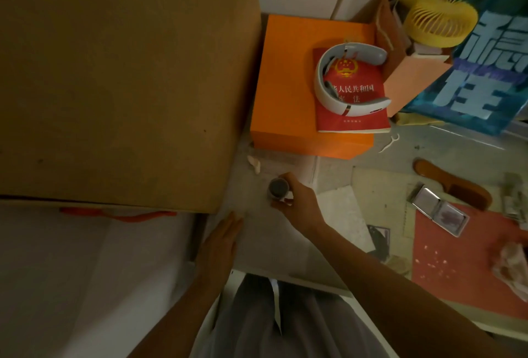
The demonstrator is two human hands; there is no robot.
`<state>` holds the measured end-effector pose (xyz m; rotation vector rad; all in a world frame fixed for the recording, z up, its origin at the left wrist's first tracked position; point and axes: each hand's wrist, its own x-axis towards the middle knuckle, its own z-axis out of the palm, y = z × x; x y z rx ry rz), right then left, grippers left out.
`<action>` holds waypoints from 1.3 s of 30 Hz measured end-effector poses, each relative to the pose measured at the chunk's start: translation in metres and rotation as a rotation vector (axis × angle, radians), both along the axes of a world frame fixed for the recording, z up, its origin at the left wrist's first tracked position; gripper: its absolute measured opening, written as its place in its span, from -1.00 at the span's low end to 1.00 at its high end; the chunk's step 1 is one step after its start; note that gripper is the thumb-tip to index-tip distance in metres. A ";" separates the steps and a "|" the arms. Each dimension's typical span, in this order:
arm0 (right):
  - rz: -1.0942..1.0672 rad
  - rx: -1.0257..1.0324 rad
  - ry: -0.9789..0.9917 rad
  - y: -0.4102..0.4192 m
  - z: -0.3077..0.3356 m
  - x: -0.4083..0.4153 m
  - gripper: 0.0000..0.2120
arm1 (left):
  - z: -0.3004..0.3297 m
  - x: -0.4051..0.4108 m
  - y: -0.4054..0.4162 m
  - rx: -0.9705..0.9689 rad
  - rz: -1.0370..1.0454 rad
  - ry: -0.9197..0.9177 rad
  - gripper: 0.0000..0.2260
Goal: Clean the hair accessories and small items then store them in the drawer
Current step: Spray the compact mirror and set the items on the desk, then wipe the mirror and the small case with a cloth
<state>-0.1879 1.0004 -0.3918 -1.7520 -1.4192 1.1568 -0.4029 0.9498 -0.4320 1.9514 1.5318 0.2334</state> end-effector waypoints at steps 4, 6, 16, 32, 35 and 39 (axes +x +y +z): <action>-0.037 0.002 0.011 -0.002 0.000 -0.004 -0.60 | -0.009 -0.008 0.001 0.044 -0.013 0.001 -0.57; -0.047 0.009 0.008 -0.005 0.001 -0.005 -0.58 | -0.006 -0.010 0.004 0.108 -0.016 -0.022 -0.60; -0.135 -0.099 -0.022 -0.032 -0.002 -0.003 -0.36 | 0.002 -0.005 0.001 -0.085 0.110 -0.118 -0.68; -0.366 -0.395 0.521 -0.075 0.052 -0.002 -0.75 | 0.077 0.055 0.011 -0.377 0.181 -0.587 -0.63; -0.465 -0.321 0.564 -0.081 0.067 0.006 -0.80 | 0.095 0.069 0.011 -0.363 0.118 -0.643 -0.68; -0.585 -0.255 0.599 -0.089 0.086 0.022 -0.87 | 0.116 0.087 0.009 -0.373 0.042 -0.763 -0.72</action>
